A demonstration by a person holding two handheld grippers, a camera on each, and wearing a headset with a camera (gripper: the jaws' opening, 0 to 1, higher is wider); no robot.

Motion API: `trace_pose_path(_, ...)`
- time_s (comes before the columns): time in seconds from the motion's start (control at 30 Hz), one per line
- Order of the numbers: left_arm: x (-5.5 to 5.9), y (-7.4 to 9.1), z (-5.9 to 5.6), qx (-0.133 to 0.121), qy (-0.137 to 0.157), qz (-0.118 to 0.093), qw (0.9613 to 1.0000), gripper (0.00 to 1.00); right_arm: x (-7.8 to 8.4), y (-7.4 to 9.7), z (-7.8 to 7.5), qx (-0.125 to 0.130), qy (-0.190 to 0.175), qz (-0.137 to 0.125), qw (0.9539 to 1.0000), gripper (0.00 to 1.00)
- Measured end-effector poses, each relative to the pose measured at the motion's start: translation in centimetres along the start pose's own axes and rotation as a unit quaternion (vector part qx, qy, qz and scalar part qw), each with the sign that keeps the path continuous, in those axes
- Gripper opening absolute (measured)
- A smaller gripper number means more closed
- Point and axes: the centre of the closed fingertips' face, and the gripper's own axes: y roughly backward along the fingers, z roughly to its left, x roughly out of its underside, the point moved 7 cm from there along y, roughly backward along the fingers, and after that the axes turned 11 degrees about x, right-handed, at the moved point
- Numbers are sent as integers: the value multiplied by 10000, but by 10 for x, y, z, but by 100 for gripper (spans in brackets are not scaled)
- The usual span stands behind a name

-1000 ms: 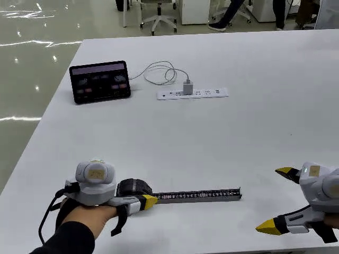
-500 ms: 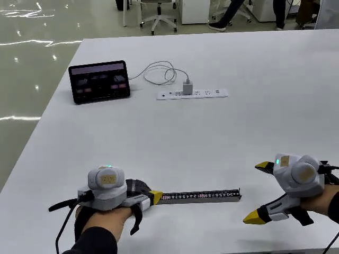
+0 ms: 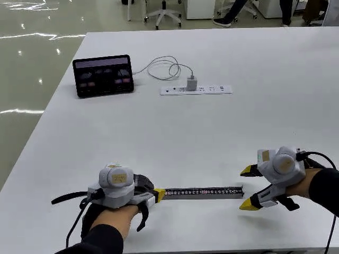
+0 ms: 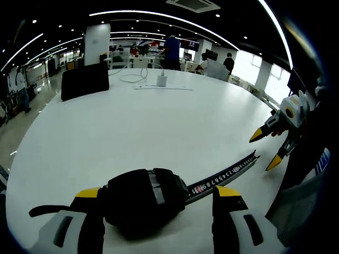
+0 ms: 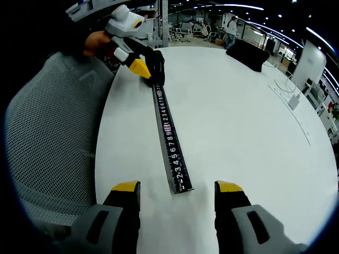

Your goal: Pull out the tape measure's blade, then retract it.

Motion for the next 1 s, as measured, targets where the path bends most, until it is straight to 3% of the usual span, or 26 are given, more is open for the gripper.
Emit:
trace_pose_path(0.2,0,-2,0,-7,-58,0,10000,86,-1,-4,-2,-121,172,130,9997,41)
trace_pose_path(0.3,0,-2,2,-20,-14,-54,10000,86,1,-6,-4,-208,612,314,9974,34)
trace_pose_path(0.53,-2,-1,5,-69,60,-158,9998,84,0,-12,-8,-382,597,431,9966,19)
trace_pose_path(0.67,0,-1,8,-90,182,-80,9998,81,1,-15,-8,-442,623,555,9955,14)
trace_pose_path(1.0,2,-2,11,-137,474,-57,9988,72,-1,-16,-5,-457,797,694,9933,11)
